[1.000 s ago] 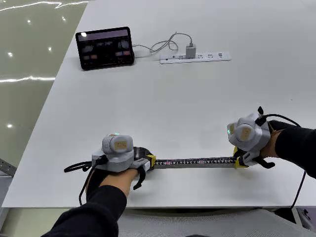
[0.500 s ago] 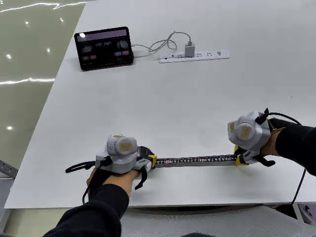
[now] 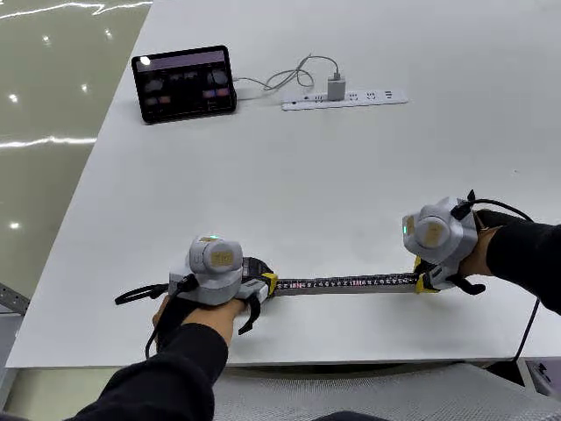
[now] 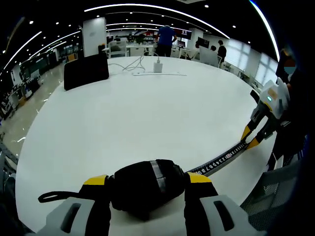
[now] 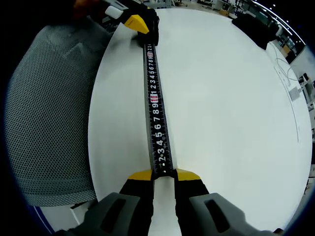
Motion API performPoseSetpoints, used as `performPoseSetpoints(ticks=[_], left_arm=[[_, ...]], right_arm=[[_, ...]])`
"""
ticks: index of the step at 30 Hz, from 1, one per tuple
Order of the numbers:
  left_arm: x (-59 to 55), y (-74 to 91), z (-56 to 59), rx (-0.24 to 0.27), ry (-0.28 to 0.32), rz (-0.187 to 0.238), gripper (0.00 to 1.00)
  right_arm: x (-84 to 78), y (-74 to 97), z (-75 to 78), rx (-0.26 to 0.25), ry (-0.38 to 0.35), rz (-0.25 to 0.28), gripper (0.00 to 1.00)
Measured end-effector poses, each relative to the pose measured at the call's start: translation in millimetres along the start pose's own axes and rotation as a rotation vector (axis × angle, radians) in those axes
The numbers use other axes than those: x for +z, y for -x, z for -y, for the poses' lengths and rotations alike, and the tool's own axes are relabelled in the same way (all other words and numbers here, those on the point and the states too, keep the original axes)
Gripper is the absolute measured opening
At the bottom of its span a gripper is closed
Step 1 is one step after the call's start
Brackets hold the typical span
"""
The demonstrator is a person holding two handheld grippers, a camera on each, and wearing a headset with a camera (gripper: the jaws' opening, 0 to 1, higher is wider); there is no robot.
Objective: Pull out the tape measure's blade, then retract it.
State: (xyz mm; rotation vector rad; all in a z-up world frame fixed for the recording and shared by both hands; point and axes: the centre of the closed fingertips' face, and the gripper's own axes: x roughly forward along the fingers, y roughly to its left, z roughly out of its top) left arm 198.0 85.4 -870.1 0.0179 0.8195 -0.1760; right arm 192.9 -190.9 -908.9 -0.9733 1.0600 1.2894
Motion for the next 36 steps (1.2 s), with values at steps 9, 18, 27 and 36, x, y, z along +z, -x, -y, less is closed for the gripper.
performPoseSetpoints(ticks=[9, 18, 27, 36], left_arm=[[0.4, -0.1, 0.5, -0.001, -0.002, 0.003, 0.56], [0.4, 0.1, 0.8, -0.002, -0.002, 0.004, 0.56], [0.4, 0.2, 1.0, -0.003, -0.003, 0.003, 0.56], [0.2, 0.6, 1.0, -0.004, -0.004, 0.004, 0.56]], right_arm=[[5.5, -1.5, -1.8, -0.001, -0.013, 0.000, 0.11], [8.8, -2.4, -1.9, 0.009, -0.018, -0.012, 0.11], [11.7, -3.5, -1.7, 0.008, -0.012, -0.002, 0.11], [15.1, -5.1, -1.8, 0.005, -0.024, 0.001, 0.11]])
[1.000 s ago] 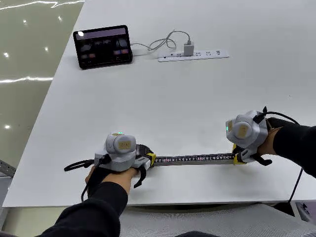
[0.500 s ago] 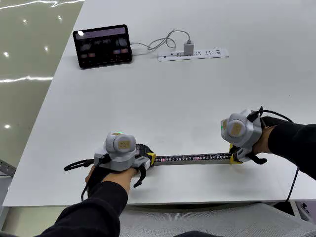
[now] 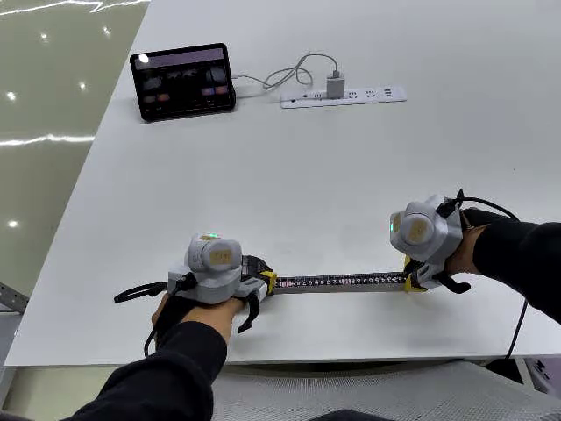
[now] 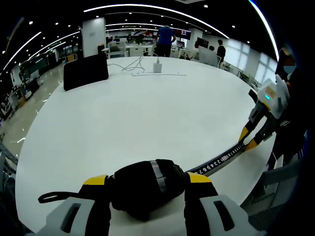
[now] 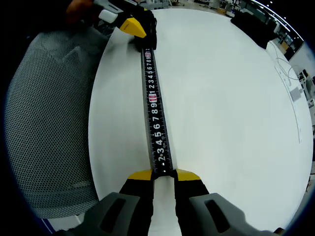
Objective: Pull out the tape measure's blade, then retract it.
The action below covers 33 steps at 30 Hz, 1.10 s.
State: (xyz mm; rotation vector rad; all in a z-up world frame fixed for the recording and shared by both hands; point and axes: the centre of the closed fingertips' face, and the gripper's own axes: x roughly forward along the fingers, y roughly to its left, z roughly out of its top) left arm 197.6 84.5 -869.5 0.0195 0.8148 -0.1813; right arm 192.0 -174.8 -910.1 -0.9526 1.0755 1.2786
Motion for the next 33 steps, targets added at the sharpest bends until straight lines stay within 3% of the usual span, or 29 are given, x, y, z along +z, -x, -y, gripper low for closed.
performPoseSetpoints(ticks=[33], left_arm=[[-0.1, 0.4, 0.0, 0.001, 0.001, 0.001, 0.56]], right_arm=[[14.2, -4.0, -1.8, -0.001, -0.009, 0.008, 0.11]])
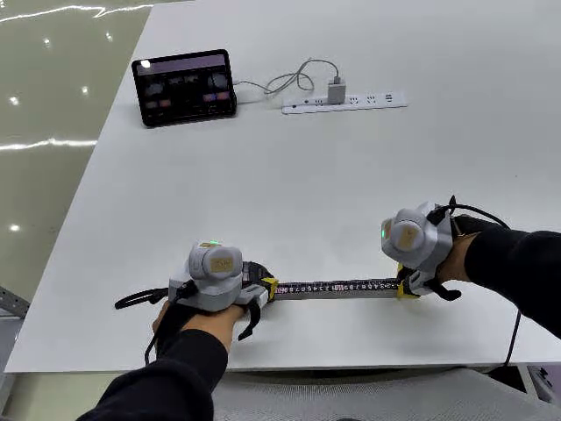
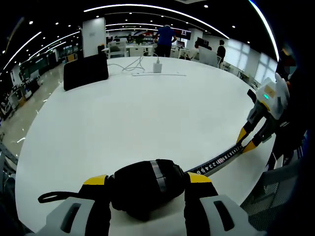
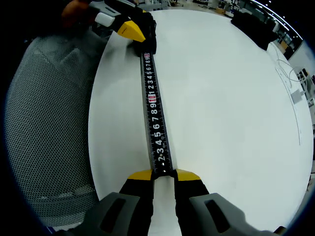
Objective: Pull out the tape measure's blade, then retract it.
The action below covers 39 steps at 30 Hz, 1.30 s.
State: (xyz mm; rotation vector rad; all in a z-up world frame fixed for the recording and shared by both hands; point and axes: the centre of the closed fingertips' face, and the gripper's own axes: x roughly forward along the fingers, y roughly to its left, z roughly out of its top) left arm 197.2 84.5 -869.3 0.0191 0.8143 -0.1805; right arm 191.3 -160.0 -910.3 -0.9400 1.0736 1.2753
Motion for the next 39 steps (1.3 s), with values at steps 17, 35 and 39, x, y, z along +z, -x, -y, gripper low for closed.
performPoseSetpoints(ticks=[17, 35, 39], left_arm=[[-0.1, 0.2, -0.2, 0.001, 0.001, 0.000, 0.56], [-0.2, -0.1, 0.1, 0.000, 0.001, 0.000, 0.56], [-0.2, 0.0, 0.1, 0.000, 0.001, 0.000, 0.56]], right_arm=[[9.0, -2.2, -1.5, -0.004, 0.002, 0.010, 0.11], [17.5, -4.5, -2.9, -0.001, -0.001, 0.018, 0.11], [19.6, -5.3, -2.9, 0.000, 0.000, 0.020, 0.11]])
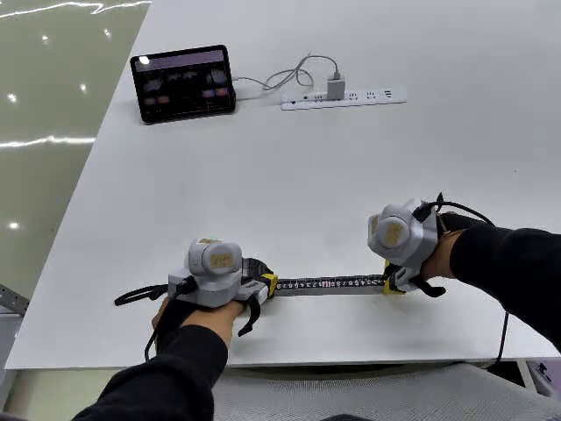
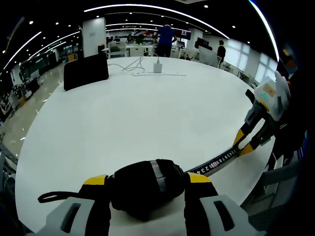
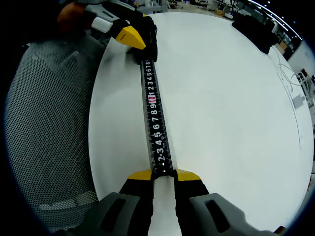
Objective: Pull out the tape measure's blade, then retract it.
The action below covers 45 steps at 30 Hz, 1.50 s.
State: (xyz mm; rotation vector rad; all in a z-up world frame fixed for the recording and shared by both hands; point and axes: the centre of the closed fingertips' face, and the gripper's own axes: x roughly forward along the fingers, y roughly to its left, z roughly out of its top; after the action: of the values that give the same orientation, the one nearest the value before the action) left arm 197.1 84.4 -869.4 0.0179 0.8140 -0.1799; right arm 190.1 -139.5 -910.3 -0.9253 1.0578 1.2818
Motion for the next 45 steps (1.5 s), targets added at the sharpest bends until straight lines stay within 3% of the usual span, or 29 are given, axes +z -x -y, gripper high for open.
performPoseSetpoints(ticks=[45], left_arm=[[-0.2, -0.1, -0.4, -0.001, 0.000, 0.003, 0.56]], right_arm=[[20.8, -5.9, -3.1, 0.004, -0.004, 0.035, 0.11]])
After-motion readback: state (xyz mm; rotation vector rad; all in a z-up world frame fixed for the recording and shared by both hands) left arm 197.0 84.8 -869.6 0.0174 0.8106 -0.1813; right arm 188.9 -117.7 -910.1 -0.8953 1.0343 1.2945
